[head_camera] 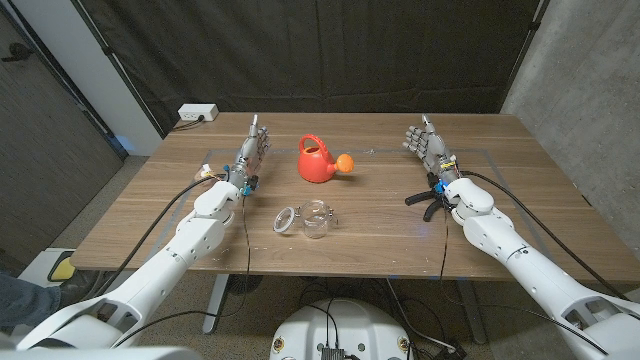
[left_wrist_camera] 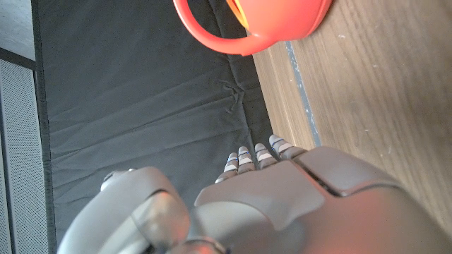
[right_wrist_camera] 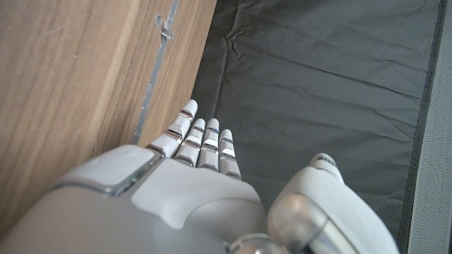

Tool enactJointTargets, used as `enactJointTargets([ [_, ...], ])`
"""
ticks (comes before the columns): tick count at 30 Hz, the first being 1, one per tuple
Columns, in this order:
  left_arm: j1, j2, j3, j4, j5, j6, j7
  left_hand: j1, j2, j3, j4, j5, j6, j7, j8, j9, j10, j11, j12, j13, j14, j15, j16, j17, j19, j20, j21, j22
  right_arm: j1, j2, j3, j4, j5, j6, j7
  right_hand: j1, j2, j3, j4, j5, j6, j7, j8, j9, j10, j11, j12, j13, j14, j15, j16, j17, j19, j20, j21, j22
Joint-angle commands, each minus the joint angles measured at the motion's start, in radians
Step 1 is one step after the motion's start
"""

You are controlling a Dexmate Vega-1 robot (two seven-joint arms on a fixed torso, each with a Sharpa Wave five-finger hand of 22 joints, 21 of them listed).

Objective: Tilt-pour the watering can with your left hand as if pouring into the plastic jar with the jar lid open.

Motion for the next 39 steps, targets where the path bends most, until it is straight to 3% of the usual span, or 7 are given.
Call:
enactJointTargets([
  [1,0.041,0.032,-0.013,-0.082,0.02,0.02,0.025,0.016,0.01,-0.002,-0.002,0.007,0.003,0.009,0.008,0.002,0.008,0.003,0.01,0.005,0.011,0.006,0.009,0.001,-0.004,-0.027,0.007,0.003,-0.042,-0.015,-0.003,-0.076,-0.016,-0.039,-0.053,0.014,0.003,0.009,-0.003,0.005,0.008,0.001,0.003,0.003,0.01,0.0,0.007,0.003,0.014,-0.001,0.006,0.005,0.007,-0.026,0.004,0.002],
  [9,0.054,0.072,-0.013,-0.134,0.068,0.031,0.044,0.056,0.027,0.014,-0.02,0.01,0.012,0.01,0.008,0.003,0.025,0.001,0.012,0.005,0.03,0.009,0.01,0.001,0.002,-0.018,0.006,0.003,-0.092,-0.029,0.005,-0.143,-0.028,-0.041,-0.095,0.016,0.005,0.009,-0.004,0.004,0.01,0.001,0.003,0.003,0.015,0.001,0.008,0.003,0.016,0.0,0.006,0.005,0.008,-0.024,0.001,0.002],
  [13,0.059,0.086,-0.013,-0.156,0.115,0.023,0.079,0.118,0.046,0.036,-0.049,0.011,0.032,0.013,0.013,0.004,0.047,0.001,0.014,0.006,0.059,0.008,0.013,0.001,0.023,-0.017,0.01,0.003,-0.112,-0.029,0.01,-0.159,-0.029,-0.025,-0.1,0.017,0.005,0.009,-0.005,0.004,0.011,0.0,0.004,0.003,0.015,0.001,0.008,0.003,0.017,0.0,0.005,0.005,0.01,-0.024,0.0,0.002],
  [18,0.047,0.114,-0.005,-0.179,0.203,0.029,0.128,0.228,0.069,0.067,-0.102,0.002,0.076,0.006,0.02,0.005,0.099,0.001,0.021,0.007,0.12,0.003,0.019,0.002,0.086,-0.018,0.025,0.005,-0.127,-0.03,0.015,-0.175,-0.035,-0.018,-0.119,0.018,0.006,0.009,-0.005,0.004,0.012,-0.001,0.003,0.003,0.017,0.003,0.008,0.003,0.017,0.002,0.005,0.005,0.011,-0.023,-0.001,0.002],
  [25,0.028,0.128,0.012,-0.186,0.36,0.021,0.233,0.35,0.099,0.099,-0.158,-0.017,0.183,-0.012,0.039,0.007,0.207,-0.024,0.037,0.009,0.222,-0.023,0.03,0.004,0.174,-0.021,0.043,0.008,-0.15,-0.046,0.026,-0.231,-0.033,-0.05,-0.151,0.02,0.008,0.01,-0.006,0.003,0.013,-0.001,0.003,0.003,0.02,0.004,0.009,0.003,0.021,0.001,0.006,0.005,0.013,-0.022,-0.003,0.002],
  [32,0.02,0.133,0.025,-0.196,0.5,0.031,0.335,0.42,0.106,0.112,-0.192,-0.037,0.299,-0.033,0.059,0.009,0.312,-0.052,0.05,0.01,0.334,-0.047,0.043,0.005,0.269,-0.027,0.064,0.01,-0.156,-0.051,0.032,-0.263,-0.02,-0.072,-0.162,0.026,0.011,0.012,-0.01,0.001,0.015,0.001,0.003,0.003,0.033,0.005,0.012,0.004,0.038,0.002,0.009,0.005,0.037,-0.016,-0.002,0.002],
  [39,0.014,0.155,0.038,-0.24,0.618,0.106,0.404,0.456,0.109,0.117,-0.207,-0.047,0.368,-0.045,0.069,0.009,0.381,-0.06,0.056,0.011,0.396,-0.065,0.047,0.005,0.327,-0.024,0.077,0.011,-0.154,-0.051,0.034,-0.268,-0.017,-0.077,-0.164,0.03,0.014,0.013,-0.013,-0.001,0.019,0.004,0.004,0.003,0.039,0.004,0.013,0.004,0.045,0.001,0.01,0.005,0.041,-0.018,-0.005,0.002],
])
